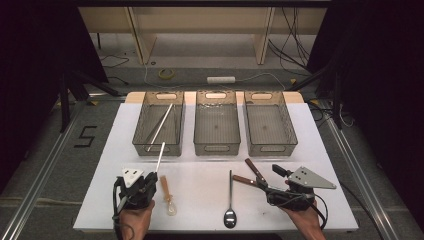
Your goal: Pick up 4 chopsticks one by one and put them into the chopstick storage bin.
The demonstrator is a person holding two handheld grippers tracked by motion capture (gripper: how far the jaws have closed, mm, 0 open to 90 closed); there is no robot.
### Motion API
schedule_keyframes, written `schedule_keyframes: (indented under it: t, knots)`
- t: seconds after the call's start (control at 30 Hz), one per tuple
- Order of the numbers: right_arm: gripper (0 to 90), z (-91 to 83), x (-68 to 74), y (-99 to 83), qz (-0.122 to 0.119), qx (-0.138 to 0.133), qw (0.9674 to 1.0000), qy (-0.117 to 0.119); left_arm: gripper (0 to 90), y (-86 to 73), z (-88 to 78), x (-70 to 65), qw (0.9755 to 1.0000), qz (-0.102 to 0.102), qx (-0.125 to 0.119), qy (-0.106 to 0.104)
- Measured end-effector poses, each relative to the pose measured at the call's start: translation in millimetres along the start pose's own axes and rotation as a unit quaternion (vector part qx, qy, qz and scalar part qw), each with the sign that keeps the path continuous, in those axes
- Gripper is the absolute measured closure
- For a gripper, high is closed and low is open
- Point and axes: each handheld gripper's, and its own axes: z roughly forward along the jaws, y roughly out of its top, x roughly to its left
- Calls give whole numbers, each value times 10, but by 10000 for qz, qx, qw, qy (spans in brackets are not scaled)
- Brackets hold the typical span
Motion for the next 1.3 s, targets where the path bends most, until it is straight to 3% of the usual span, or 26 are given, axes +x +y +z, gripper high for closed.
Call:
schedule_keyframes:
  t: [0.23, 0.37, 0.5, 0.77, 1.03, 1.3]
  knots:
    - [294, 2, 0, -2, -3, 3, 10000, 8, 845, 207, 28, -25, 9998, 91, -129, -132]
    - [294, 4, 0, -2, -7, 7, 10000, 7, 845, 378, 71, -8, 9996, 197, -174, -102]
    - [294, 6, -3, -3, -4, 12, 10000, 5, 845, 586, 126, -6, 9992, 268, -194, -214]
    - [294, 6, -3, -4, -6, 11, 10000, 3, 845, 869, 213, -35, 9977, 627, -209, -132]
    - [294, 8, -9, -4, 7, 9, 10000, 0, 845, 1016, 435, 153, 9983, 546, 31, -209]
    - [294, 5, -19, -5, 38, -1, 10000, 4, 845, 1178, 630, 221, 9983, 505, 75, -284]
